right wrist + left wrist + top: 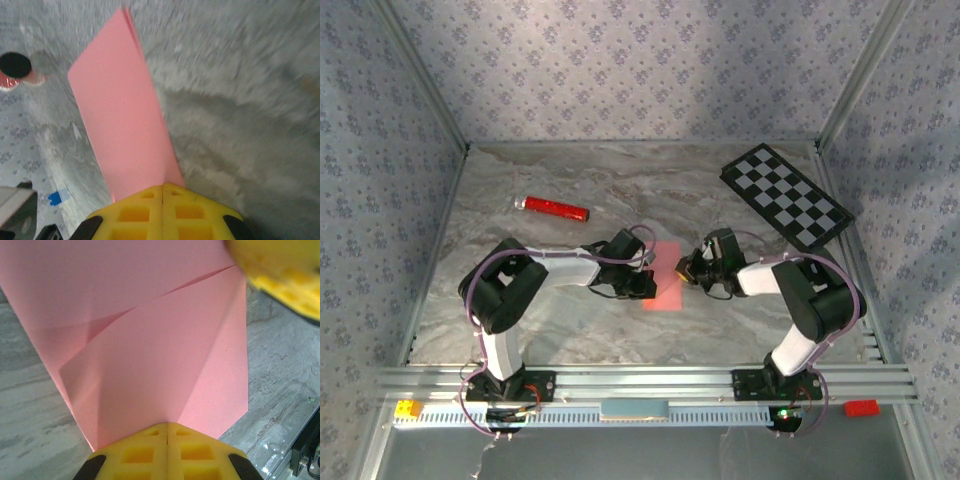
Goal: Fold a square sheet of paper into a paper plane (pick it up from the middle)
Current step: Fold the triangle a second time at the center of the table.
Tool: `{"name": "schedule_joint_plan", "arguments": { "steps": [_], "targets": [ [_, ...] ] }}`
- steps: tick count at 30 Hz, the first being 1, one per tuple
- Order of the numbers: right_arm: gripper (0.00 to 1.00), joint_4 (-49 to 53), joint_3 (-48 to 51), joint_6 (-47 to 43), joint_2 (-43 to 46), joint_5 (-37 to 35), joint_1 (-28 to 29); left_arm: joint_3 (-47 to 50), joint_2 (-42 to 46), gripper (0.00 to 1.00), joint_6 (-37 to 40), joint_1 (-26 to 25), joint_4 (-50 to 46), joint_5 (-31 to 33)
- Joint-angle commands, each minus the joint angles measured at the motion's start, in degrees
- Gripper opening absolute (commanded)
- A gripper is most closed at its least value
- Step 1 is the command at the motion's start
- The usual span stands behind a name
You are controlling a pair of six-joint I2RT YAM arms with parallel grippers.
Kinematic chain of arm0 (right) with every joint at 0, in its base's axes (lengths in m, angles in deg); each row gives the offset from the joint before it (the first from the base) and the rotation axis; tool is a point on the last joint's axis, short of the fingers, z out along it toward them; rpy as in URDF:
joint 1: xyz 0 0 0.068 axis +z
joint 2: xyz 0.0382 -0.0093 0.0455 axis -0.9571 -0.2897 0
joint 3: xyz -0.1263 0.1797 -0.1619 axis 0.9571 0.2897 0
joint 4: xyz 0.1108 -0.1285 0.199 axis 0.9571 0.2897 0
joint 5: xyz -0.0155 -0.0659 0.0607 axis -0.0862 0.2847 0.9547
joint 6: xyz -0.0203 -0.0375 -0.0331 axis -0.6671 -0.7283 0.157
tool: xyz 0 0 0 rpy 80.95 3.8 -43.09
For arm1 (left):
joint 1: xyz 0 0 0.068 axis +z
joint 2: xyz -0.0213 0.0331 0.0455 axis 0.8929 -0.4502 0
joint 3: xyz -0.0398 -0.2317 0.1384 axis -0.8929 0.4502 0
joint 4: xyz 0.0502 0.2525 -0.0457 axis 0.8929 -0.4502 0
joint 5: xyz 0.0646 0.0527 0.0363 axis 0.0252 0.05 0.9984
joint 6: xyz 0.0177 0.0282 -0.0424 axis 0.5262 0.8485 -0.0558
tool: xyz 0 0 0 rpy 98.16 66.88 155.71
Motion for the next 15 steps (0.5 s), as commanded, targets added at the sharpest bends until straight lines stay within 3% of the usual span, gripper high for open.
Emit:
{"name": "schedule_joint_plan", "arguments": {
  "steps": [1,7,15],
  "targets": [
    [0.01,-0.11,-0.45,-1.07,0.95,-0.80,-0.94,2.51,-0.33,0.00,-0.31,-0.28,-5.97,3.60],
    [0.03,2.37,-1.39,-5.91,5.79,2.48,1.42,2.21,0.62,0.00,-0.18,-0.35,-6.15,3.85],
    [0.02,4.77,-2.12,-6.29,1.23,2.52,4.18,1.84,1.13,0.00,-0.36,-0.28,-5.76,3.85]
  ]
}}
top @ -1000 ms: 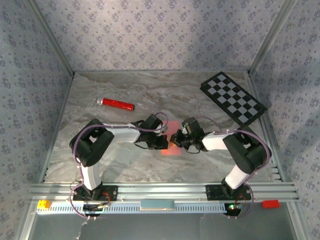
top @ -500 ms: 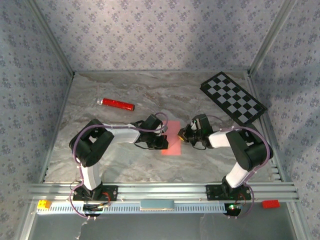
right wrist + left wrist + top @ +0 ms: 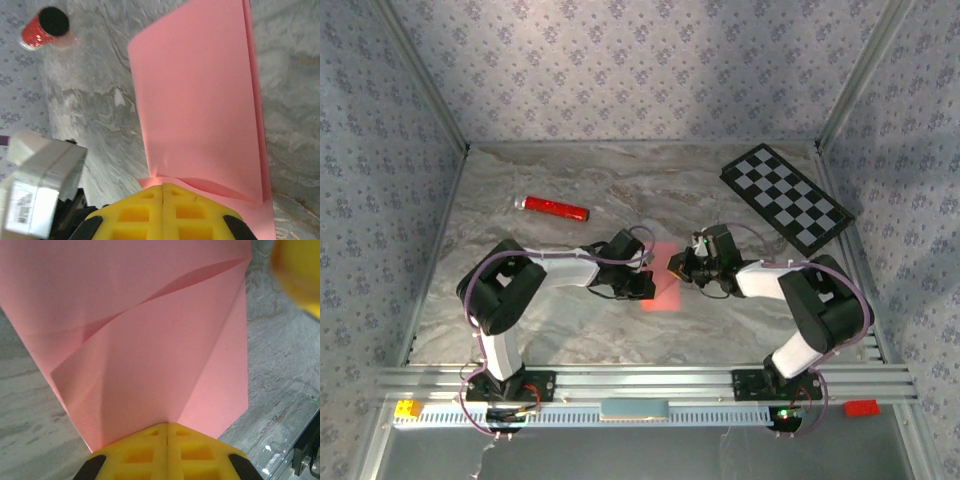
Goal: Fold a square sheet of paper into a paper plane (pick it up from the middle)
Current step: Fold the triangle a second time at the center of the table.
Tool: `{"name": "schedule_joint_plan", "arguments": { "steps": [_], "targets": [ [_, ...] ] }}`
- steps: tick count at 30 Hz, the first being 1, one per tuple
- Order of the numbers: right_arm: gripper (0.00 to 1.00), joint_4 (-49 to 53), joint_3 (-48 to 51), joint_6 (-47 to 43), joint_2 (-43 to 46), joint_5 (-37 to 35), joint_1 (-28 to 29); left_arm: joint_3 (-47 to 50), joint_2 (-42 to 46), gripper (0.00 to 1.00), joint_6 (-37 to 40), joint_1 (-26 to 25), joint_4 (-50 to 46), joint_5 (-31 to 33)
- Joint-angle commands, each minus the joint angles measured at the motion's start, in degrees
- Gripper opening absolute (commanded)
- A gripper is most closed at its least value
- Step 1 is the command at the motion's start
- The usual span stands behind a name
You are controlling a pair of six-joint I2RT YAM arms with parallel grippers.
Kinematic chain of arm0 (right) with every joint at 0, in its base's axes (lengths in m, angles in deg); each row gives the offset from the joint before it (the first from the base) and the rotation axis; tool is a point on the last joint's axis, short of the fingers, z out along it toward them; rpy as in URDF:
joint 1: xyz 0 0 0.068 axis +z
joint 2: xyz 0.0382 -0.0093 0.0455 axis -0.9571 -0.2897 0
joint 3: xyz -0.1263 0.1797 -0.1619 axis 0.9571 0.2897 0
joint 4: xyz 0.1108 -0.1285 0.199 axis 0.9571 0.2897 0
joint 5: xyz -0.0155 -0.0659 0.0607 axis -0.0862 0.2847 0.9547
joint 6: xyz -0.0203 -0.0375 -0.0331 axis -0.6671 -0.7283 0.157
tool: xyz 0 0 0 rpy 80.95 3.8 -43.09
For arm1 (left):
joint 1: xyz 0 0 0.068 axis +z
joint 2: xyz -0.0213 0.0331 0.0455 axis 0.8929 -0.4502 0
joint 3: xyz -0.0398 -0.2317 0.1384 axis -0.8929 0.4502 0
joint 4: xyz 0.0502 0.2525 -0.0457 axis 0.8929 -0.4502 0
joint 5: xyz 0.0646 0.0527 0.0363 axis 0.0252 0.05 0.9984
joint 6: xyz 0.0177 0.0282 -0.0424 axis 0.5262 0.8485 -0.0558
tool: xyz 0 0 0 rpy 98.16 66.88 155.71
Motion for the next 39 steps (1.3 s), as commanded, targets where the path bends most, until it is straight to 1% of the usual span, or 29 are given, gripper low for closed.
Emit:
{"name": "schedule_joint_plan", "arguments": {
  "steps": [1,6,9,13,18,23,33,39],
  "targets": [
    [0.01,2.94,-0.48,-0.96,-3.03,-0.45,0.08,1.45,0.53,0.00,-0.22,-0.34,-4.99,3.30],
    [0.00,4.39,0.58,-0.06,-5.96,-3.04,-0.70,-0.48,1.48,0.00,-0.41,0.28,-4.25,0.81],
    [0.00,5.01,0.89,-0.40,-6.28,-3.46,-0.58,-2.68,2.49,0.00,-0.84,0.60,-4.18,-0.82],
    [0.00,6.15,0.77,-0.91,-5.75,-3.81,-0.57,-5.54,2.56,0.03,-1.62,0.60,-3.32,-1.69],
    [0.00,6.32,0.69,-0.85,-5.77,-4.00,-0.58,-9.63,-1.93,0.04,-2.42,0.60,-2.11,-3.48],
    [0.00,6.38,0.50,-0.90,-6.25,-4.07,-0.50,-11.69,-5.88,0.04,-2.01,0.58,-4.07,-3.66],
    [0.00,6.29,0.76,-0.85,-7.23,-4.71,-0.52,-5.94,-5.58,0.04,-1.22,0.51,-4.38,-3.54],
    [0.00,6.47,0.77,-0.94,-7.66,-4.83,-0.54,-2.75,-2.89,0.05,-0.05,0.55,-5.17,-3.21]
  ]
}}
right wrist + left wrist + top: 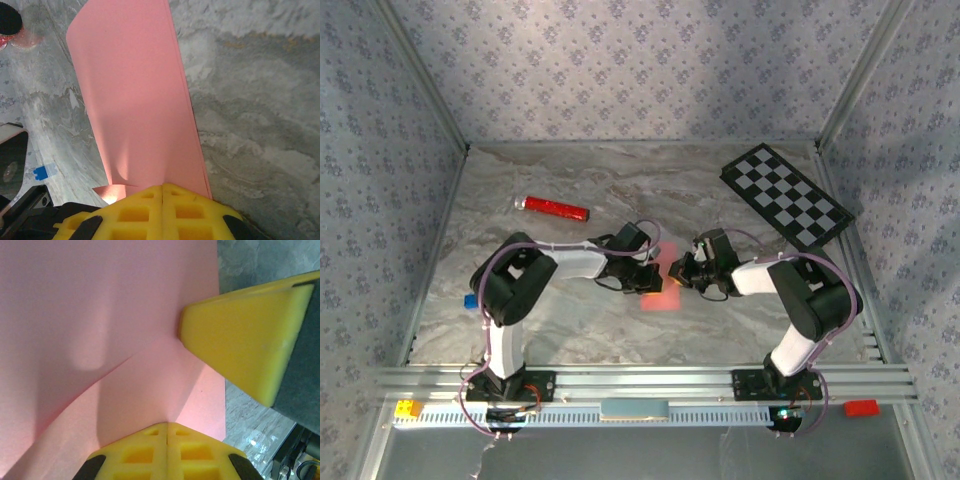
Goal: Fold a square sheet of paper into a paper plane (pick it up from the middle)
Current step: Fold the triangle a second time at the center of the table.
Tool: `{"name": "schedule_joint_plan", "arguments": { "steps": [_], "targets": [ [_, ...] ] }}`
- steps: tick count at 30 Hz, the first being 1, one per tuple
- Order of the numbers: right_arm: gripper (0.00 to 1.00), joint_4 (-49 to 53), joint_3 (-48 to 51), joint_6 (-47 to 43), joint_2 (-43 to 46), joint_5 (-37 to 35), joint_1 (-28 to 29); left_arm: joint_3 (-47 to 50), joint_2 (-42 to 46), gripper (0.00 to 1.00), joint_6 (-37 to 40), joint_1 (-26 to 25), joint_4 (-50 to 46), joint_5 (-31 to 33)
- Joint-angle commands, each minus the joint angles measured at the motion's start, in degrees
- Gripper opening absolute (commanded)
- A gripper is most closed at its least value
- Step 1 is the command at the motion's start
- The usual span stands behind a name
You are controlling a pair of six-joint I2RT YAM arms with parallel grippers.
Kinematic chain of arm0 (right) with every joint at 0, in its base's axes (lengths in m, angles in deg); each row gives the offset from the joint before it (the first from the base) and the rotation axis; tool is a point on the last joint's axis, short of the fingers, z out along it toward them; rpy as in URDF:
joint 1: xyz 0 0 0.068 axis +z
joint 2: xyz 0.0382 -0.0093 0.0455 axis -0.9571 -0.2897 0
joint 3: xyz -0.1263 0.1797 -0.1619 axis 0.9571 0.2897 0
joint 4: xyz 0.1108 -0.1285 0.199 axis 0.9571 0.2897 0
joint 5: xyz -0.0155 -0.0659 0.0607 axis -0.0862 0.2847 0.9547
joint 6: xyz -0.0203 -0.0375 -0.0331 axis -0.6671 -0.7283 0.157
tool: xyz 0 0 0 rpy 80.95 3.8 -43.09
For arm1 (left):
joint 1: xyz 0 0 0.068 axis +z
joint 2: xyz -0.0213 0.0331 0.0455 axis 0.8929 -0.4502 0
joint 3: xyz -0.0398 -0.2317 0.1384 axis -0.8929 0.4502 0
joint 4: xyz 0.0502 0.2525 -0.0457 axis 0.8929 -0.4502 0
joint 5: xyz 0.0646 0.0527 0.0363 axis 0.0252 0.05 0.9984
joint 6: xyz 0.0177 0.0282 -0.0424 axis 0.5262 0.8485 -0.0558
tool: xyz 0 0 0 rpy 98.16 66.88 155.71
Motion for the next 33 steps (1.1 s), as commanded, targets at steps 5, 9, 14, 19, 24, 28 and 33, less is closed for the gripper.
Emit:
{"name": "schedule_joint_plan", "arguments": {
  "steps": [5,9,14,19,24,28,33],
  "targets": [
    [0.00,6.16,0.70,-1.23,-3.02,-4.21,-0.20,4.74,4.49,0.07,3.16,-0.03,-6.25,0.25],
    [0.00,6.42,0.53,-1.23,-2.92,-4.23,-0.23,6.02,6.26,0.07,4.98,-0.11,-8.76,1.27],
    [0.00,6.69,0.38,-1.23,-2.65,-4.30,-0.16,8.18,8.77,0.07,6.89,-0.12,-11.05,2.77],
    [0.00,6.86,0.42,-1.30,-2.45,-4.28,-0.15,10.01,11.32,0.07,8.04,-0.10,-11.82,2.86],
    [0.00,7.12,0.04,-1.32,-2.31,-4.07,-0.01,9.41,14.15,0.07,8.41,-0.09,-11.75,2.75],
    [0.00,7.55,-0.30,-1.40,-2.02,-4.09,0.09,7.42,15.18,0.07,7.14,-0.01,-10.00,3.08],
    [0.00,7.90,-0.89,-1.52,-2.08,-3.95,0.23,2.98,10.75,0.07,5.20,0.04,-7.06,2.57]
  ]
}}
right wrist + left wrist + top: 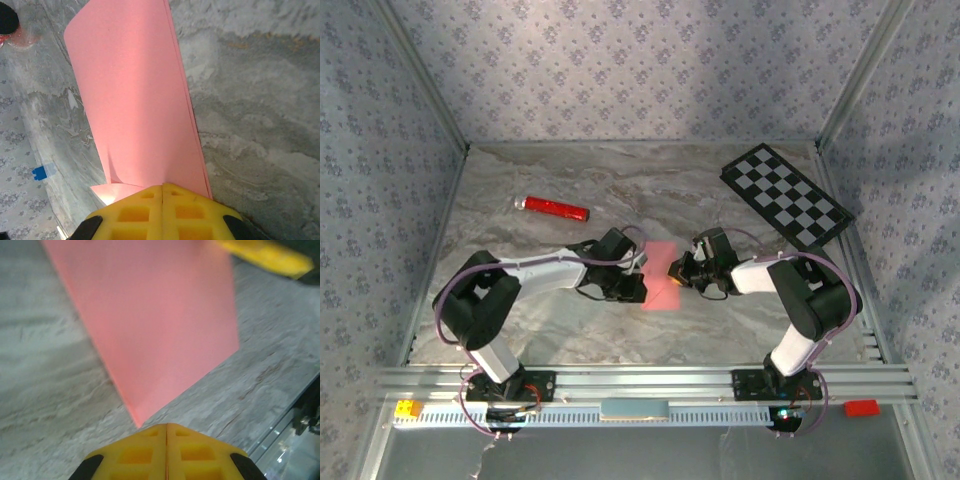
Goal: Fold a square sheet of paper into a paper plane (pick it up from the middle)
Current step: Fold the triangle a second time at the center of the table.
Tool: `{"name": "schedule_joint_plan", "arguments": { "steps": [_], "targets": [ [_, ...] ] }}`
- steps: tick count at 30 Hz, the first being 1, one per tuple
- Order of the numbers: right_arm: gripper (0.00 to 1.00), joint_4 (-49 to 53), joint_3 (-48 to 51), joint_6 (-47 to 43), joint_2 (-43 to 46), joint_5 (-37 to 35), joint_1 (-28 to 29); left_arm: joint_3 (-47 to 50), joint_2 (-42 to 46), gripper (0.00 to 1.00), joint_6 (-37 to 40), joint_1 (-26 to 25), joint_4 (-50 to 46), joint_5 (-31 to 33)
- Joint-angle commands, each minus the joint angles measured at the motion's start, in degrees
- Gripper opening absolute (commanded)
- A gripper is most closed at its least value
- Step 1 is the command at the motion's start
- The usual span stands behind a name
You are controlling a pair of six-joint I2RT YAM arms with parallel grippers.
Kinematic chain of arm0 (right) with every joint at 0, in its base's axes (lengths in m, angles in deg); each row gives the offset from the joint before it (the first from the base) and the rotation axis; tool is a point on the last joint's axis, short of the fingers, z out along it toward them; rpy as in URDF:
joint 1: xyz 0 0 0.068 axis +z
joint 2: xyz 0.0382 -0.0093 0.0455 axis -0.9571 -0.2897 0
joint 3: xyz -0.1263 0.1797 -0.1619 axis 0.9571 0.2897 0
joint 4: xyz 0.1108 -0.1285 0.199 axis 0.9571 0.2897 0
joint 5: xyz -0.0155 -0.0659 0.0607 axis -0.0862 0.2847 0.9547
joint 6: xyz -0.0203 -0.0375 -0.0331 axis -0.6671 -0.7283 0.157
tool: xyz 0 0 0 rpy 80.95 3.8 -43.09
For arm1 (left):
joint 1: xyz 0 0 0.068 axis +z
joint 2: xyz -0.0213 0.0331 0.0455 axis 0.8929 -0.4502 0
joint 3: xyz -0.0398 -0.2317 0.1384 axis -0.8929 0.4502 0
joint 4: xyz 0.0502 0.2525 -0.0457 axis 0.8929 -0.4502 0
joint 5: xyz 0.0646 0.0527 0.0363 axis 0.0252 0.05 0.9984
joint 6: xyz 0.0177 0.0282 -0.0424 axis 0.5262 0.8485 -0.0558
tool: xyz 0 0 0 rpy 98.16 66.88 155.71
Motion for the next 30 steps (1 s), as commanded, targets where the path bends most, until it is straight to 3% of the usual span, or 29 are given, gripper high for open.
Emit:
{"name": "schedule_joint_plan", "arguments": {
  "steps": [1,11,17,23,30],
  "targets": [
    [0.00,6.32,0.00,-1.45,-1.95,-3.88,0.21,-3.93,-3.14,0.07,-1.20,0.10,2.39,0.26],
    [0.01,8.02,-3.59,-3.29,-1.02,-0.50,-0.13,-1.18,-8.54,0.04,-1.13,-0.06,3.33,-0.57],
    [0.03,14.11,-8.48,-7.51,3.09,0.96,1.70,2.08,-8.51,0.02,-3.06,-0.11,5.51,0.36],
    [0.02,12.59,-5.94,-5.77,0.75,-0.12,4.10,1.98,-8.17,0.01,-3.49,-0.15,5.10,1.74],
    [0.02,4.85,-1.11,-2.66,-1.64,-0.13,-0.21,1.60,-7.90,0.00,-3.58,-0.12,4.60,2.04]
  ]
}}
